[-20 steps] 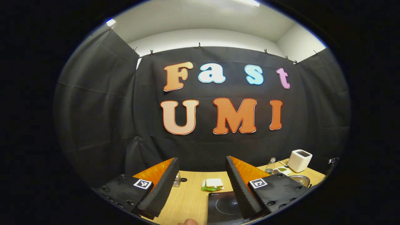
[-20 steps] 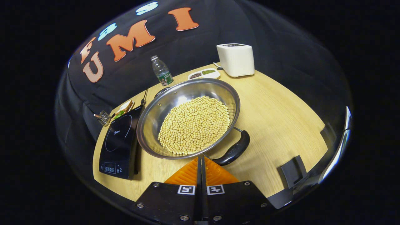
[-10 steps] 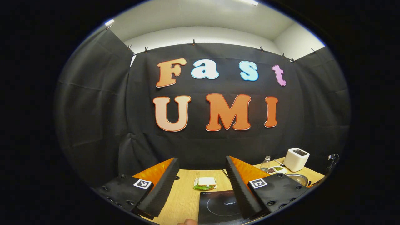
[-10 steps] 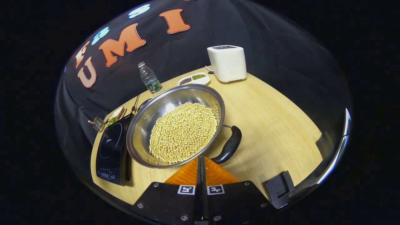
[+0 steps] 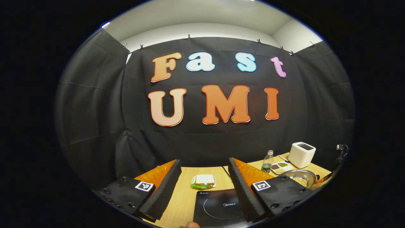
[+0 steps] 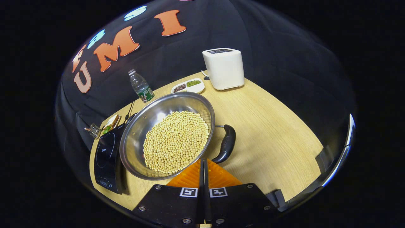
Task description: First push the handle of the pot to place it horizontally, then grasp the pot with both hands and set it on the induction cooktop.
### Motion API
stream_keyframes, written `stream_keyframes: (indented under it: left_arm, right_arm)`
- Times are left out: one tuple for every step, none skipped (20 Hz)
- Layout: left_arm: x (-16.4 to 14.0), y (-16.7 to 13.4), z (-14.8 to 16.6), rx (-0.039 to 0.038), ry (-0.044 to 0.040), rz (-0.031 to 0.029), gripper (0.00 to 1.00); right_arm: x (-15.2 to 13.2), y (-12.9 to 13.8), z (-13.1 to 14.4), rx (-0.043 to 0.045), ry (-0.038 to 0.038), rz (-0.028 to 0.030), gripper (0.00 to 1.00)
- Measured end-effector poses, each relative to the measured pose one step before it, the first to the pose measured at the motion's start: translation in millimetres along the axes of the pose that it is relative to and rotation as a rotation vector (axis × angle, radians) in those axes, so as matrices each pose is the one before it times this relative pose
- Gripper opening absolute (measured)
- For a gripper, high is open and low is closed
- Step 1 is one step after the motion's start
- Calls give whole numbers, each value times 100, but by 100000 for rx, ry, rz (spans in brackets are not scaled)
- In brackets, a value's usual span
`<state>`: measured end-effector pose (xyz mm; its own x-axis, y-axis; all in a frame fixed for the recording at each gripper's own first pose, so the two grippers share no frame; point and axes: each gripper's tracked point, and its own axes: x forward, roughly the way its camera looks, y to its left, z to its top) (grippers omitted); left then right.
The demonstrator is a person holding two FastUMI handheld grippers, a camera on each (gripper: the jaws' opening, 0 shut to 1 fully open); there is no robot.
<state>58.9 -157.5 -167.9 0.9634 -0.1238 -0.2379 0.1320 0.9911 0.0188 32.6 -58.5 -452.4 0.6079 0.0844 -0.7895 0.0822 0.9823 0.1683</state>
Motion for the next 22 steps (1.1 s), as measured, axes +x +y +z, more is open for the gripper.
stream_keyframes:
  left_arm:
    - [103, -613, -433, -225, 707, -905, 99]
    - [148, -546, -398, -240, 538, -633, 99]
    - [61, -463, -405, 86, 407, -587, 99]
    - [234, -400, -371, 504, 376, -410, 99]
    - [241, -449, -445, 641, 329, -45, 99]
    - [242, -583, -694, 763, 810, -462, 99]
    - [319, -660, -704, 361, 1295, -843, 99]
    - [160, -710, -787, -176, 1413, -1145, 99]
    - [346, -577, -710, -752, 1251, -1194, 98]
    - [321, -687, -715, -678, 1541, -1256, 99]
    - [286, -604, -698, -673, 1278, -750, 99]
    - [462, -576, -521, -1066, 647, -902, 98]
    - [424, -711, -623, -1217, 1096, -1295, 98]
    - [370, -765, -903, -1322, 1613, -1265, 98]
    - [470, -596, -769, -1486, 1547, -1070, 98]
    - [299, -516, -764, -963, 1443, -381, 99]
    - [437, -488, -858, -95, 1047, -266, 99]
    - [432, -668, -867, 118, 1442, -812, 98]
    - [516, -713, -863, -118, 1865, -1106, 97]
    - [520, -604, -856, -699, 1857, -1171, 98]
    - [427, -688, -760, -992, 1835, -1298, 98]
    - [472, -566, -749, -918, 1546, -851, 98]
  right_arm:
    - [249, -161, 377, -213, -346, -287, 0]
    - [157, -229, 334, -85, -391, -309, 0]
    - [181, -157, 356, 23, -526, -373, 0]
    - [259, -298, 404, -11, -855, -372, 0]
    - [230, -108, 284, 144, -296, -267, 0]
    - [318, -83, 322, 132, -533, -310, 0]
    - [216, -50, 307, -130, -371, -245, 0]
    - [277, -138, 265, -65, -441, -228, 0]
    - [323, -32, 370, -4, -330, -208, 0]
    - [294, -119, 293, -18, -377, -254, 0]
    - [398, -114, 371, -155, -393, -420, 0]
    - [156, -174, 295, -182, -619, -527, 0]
    - [290, -36, 345, -354, -464, -585, 0]
    - [458, -35, 307, -791, -499, -619, 0]
    - [466, -52, 400, -1337, -632, -783, 0]
    - [433, 66, 304, -2120, -662, -984, 0]
    - [389, -36, 332, -2141, -591, -1135, 0]
    - [219, -99, 352, -1585, -218, -887, 0]
    - [405, 60, 371, -977, -29, -318, 0]
    - [265, 57, 307, -731, 46, -267, 0]
    - [402, 159, 329, -500, 41, -23, 0]
    - [235, 76, 212, -522, -11, 151, 0]
